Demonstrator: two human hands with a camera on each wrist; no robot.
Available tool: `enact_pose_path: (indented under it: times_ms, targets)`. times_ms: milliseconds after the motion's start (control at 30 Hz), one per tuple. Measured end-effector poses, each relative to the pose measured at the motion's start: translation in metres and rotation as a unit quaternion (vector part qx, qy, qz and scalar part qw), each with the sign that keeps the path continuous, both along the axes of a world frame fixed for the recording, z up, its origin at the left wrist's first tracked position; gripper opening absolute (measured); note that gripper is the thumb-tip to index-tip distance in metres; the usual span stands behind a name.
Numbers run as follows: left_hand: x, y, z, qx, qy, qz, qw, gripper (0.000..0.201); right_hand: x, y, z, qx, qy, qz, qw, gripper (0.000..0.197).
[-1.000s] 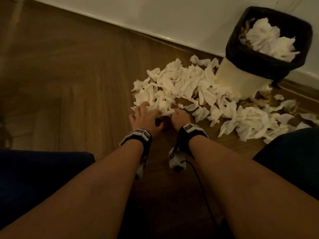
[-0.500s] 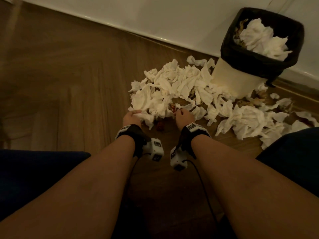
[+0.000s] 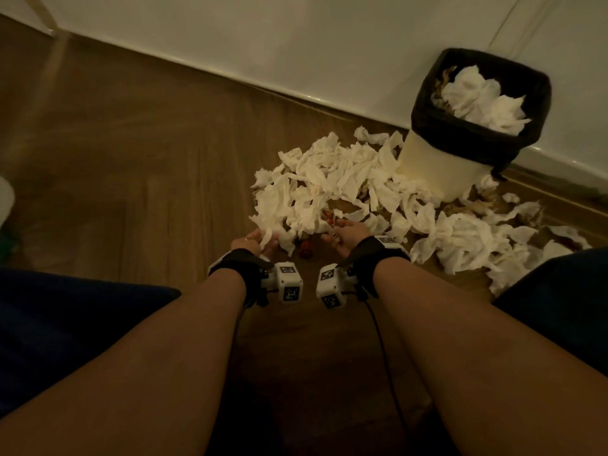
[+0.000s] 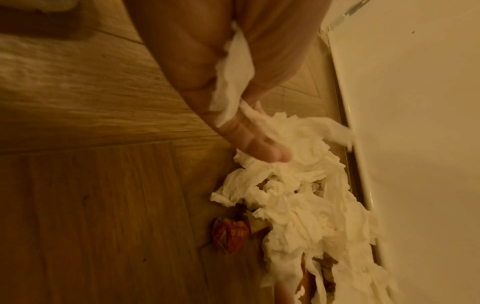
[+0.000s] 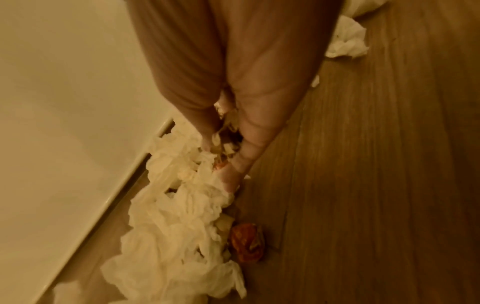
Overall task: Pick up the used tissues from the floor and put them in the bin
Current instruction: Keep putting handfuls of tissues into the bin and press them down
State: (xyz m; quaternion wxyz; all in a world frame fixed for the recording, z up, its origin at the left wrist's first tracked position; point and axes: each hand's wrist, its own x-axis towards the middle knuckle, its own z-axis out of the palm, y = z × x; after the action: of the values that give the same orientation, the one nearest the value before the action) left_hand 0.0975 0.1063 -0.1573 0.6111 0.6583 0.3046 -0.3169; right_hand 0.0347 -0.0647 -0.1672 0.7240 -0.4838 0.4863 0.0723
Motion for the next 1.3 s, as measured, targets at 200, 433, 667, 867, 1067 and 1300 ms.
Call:
enact_pose_path:
  times_ms: [200,433,667,867,1067,1300]
  targets:
    - [-0.002,-0.008,0.032,-0.004,-0.011,-0.009,1.0,0.038,-0.017,-0.009,0.04,-0.023,-0.052,0.003,0.998,0.039]
    - [-0.005,-0.033,0.092,-0.001,-0.076,-0.045,0.996,0.045,-0.042,-0.024,0.119,-0.026,-0.111,-0.067,0.991,0.044]
    - [-0.052,-0.089,0.149,-0.021,-0.176,-0.221,0.959,0.047,-0.085,-0.04,0.192,-0.047,-0.244,-0.073,0.966,0.047]
    - [-0.085,-0.127,0.203,-0.282,-0.147,-0.143,0.937,0.03,-0.122,-0.062,0.238,-0.097,-0.319,-0.086,0.939,0.036]
    - [-0.083,-0.16,0.226,-0.214,-0.247,-0.191,0.926,0.03,-0.159,-0.11,0.279,-0.277,-0.258,-0.051,0.924,0.026]
    - [-0.083,-0.22,0.235,-0.205,-0.245,-0.26,0.911,0.028,-0.168,-0.181,0.305,-0.384,-0.196,-0.115,0.895,0.022]
